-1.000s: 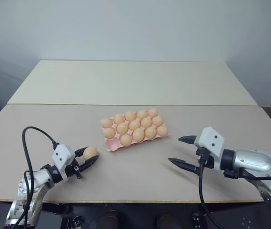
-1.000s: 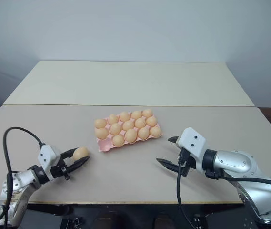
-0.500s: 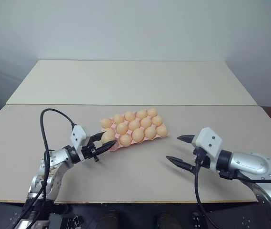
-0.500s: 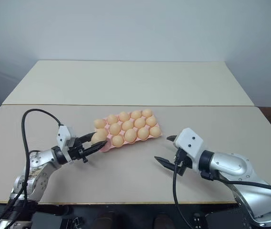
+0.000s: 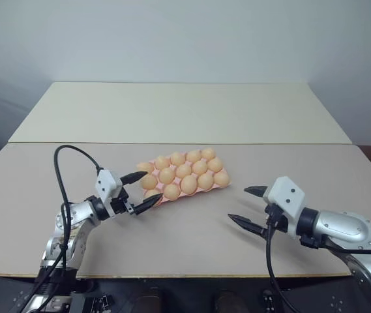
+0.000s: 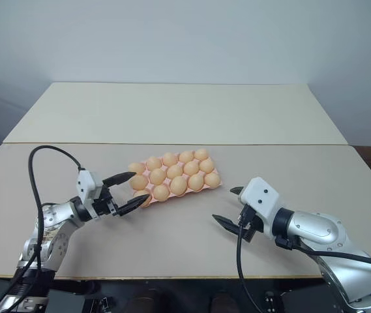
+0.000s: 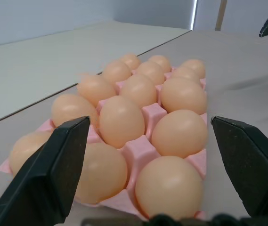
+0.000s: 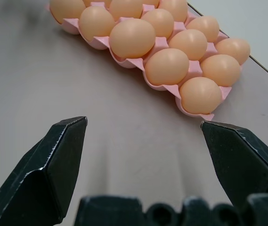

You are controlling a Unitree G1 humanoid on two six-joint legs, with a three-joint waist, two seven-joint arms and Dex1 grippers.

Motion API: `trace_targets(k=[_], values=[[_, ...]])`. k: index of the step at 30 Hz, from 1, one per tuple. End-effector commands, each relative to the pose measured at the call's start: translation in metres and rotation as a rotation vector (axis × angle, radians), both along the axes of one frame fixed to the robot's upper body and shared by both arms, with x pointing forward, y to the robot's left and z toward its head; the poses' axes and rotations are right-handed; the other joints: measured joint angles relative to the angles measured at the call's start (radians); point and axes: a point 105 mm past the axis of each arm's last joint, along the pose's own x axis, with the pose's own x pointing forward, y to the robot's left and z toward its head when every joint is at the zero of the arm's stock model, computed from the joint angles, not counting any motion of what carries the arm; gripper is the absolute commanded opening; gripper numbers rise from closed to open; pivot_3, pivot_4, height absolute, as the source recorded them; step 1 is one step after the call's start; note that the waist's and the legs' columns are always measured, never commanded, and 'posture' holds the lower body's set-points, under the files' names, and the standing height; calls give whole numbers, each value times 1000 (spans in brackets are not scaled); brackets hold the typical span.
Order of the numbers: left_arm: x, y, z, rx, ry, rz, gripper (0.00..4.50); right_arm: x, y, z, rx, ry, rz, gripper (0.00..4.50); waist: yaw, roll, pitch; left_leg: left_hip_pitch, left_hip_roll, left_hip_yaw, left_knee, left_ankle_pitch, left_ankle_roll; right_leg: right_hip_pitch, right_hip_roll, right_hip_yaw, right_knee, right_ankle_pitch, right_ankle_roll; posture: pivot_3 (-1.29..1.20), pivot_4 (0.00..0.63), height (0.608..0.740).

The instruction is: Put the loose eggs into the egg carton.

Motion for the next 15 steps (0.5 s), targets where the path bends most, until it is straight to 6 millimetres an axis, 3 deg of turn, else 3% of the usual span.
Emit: trace_targets(k=[1,7,15], values=[[-10,25,28,-23,-56,26,4470,0,-1,10,0,-52,2,4500,-6,0,0,0,0,0,0,0,0,0,0,0,0,0,0,0,150,740],[-51,73,39,112,6,17,4470,0,-10,14,-4,-47,11,4500,-14,0,0,1,1,0,-1,0,0,0,0,1,0,0,0,0,150,740],[-79,107,67,131,63,89,4470,-8,-39,56,-36,-74,95,4500,2,0,0,1,2,0,-1,0,0,1,-2,0,-1,0,0,0,150,740]])
